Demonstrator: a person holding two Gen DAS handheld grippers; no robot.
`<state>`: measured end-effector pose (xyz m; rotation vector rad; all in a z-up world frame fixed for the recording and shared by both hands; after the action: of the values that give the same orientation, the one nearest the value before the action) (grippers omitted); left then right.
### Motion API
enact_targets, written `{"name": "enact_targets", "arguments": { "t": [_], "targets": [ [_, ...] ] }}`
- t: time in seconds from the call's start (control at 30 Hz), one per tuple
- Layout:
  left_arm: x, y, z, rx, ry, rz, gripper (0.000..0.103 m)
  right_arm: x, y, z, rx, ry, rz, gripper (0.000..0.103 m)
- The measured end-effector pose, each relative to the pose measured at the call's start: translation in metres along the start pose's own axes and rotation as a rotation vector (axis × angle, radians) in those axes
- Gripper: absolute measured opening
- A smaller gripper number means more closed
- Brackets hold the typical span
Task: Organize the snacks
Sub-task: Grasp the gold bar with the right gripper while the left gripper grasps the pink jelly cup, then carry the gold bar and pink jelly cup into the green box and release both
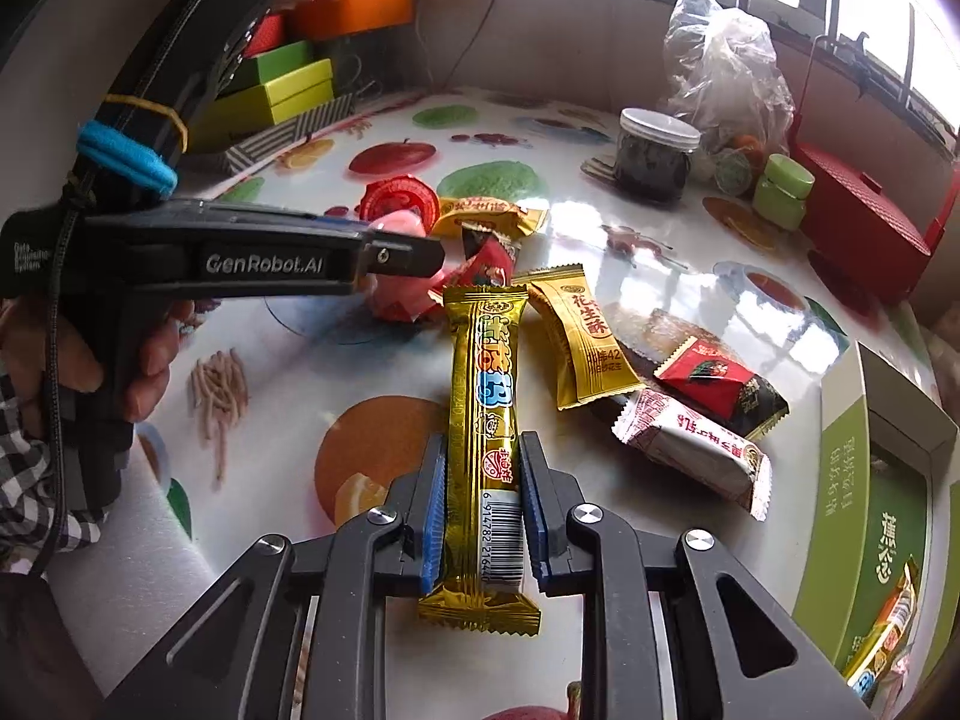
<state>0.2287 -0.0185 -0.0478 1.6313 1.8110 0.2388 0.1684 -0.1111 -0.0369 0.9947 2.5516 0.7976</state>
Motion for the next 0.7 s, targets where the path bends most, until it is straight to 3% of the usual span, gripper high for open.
{"name": "enact_targets", "arguments": {
  "t": [0.7],
  "targets": [
    [-0.029, -0.020, -0.029, -0.007, -0.040, 0.049, 0.030, -0.011, -0.016, -0.045, -0.049, -0.075, 0.104, 0.021]
  ]
}}
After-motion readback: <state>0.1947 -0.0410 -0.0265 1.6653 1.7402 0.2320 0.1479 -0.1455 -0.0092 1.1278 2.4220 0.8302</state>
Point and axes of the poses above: each gripper's, at about its wrist camera, not at the fingertips, and z roughly the way its jaws point, x to its left, y to its top, the point moved 9 cm from there along z, roughly the way its jaws point, and after that the axes turned 13 degrees about -z, right-handed, at the moved point
